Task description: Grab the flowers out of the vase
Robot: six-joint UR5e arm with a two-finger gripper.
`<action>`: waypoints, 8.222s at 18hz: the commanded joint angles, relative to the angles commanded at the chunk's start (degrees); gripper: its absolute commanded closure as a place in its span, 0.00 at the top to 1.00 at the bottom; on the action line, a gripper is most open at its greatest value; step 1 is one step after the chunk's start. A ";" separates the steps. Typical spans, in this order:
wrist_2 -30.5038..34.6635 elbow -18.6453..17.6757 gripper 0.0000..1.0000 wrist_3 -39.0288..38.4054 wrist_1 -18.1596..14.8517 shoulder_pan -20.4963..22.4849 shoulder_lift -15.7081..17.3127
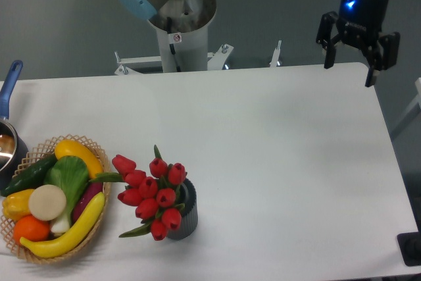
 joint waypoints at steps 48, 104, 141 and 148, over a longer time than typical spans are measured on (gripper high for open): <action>-16.26 -10.81 1.00 -32.70 18.28 -10.28 -4.74; -27.95 -14.94 0.57 -30.06 21.53 -22.15 -11.51; -37.70 -10.37 0.41 -43.85 21.53 -19.78 -4.31; -38.58 -10.11 0.41 -45.96 21.45 -19.69 -2.11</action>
